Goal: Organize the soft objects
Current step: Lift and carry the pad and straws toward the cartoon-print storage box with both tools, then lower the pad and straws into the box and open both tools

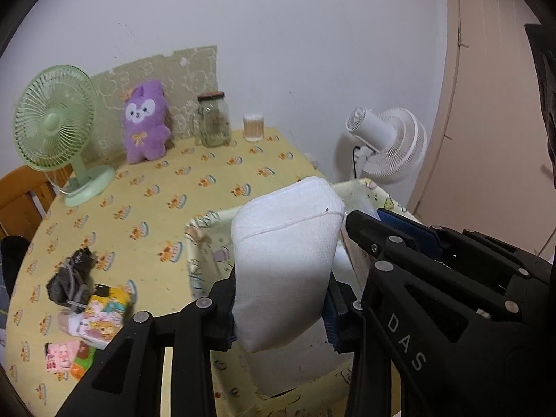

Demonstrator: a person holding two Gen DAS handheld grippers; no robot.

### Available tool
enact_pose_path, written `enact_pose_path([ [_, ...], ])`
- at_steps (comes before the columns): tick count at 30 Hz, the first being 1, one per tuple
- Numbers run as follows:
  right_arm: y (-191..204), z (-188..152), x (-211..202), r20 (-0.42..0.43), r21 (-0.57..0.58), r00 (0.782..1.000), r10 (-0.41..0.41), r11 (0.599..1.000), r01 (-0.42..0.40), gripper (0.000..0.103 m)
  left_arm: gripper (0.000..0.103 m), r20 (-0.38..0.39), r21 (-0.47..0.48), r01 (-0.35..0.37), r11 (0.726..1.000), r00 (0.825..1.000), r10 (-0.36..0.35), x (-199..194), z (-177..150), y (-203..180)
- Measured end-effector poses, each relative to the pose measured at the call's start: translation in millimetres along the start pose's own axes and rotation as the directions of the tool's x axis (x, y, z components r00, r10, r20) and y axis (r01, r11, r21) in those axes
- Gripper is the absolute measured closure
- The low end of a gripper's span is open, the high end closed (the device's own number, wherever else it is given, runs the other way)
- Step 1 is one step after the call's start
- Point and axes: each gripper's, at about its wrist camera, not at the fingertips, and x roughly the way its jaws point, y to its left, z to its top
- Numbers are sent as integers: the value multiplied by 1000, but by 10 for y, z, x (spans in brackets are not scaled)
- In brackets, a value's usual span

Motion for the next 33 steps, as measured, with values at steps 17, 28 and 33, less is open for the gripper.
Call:
enact_pose_path([
  [17,-97,-21,419,-59,30,998,8,1000,-7,85,56,-33,46,-1,999,999,2,306,44,8],
  [28,-61,17,241,-25,19,999,-42,999,43,30,18,3,60,-6,998,1000,6,135,104,-20],
  [33,-20,43,65,3,14,998,-65,998,64,24,10,14,58,-29,998,999,28,11,136,2],
])
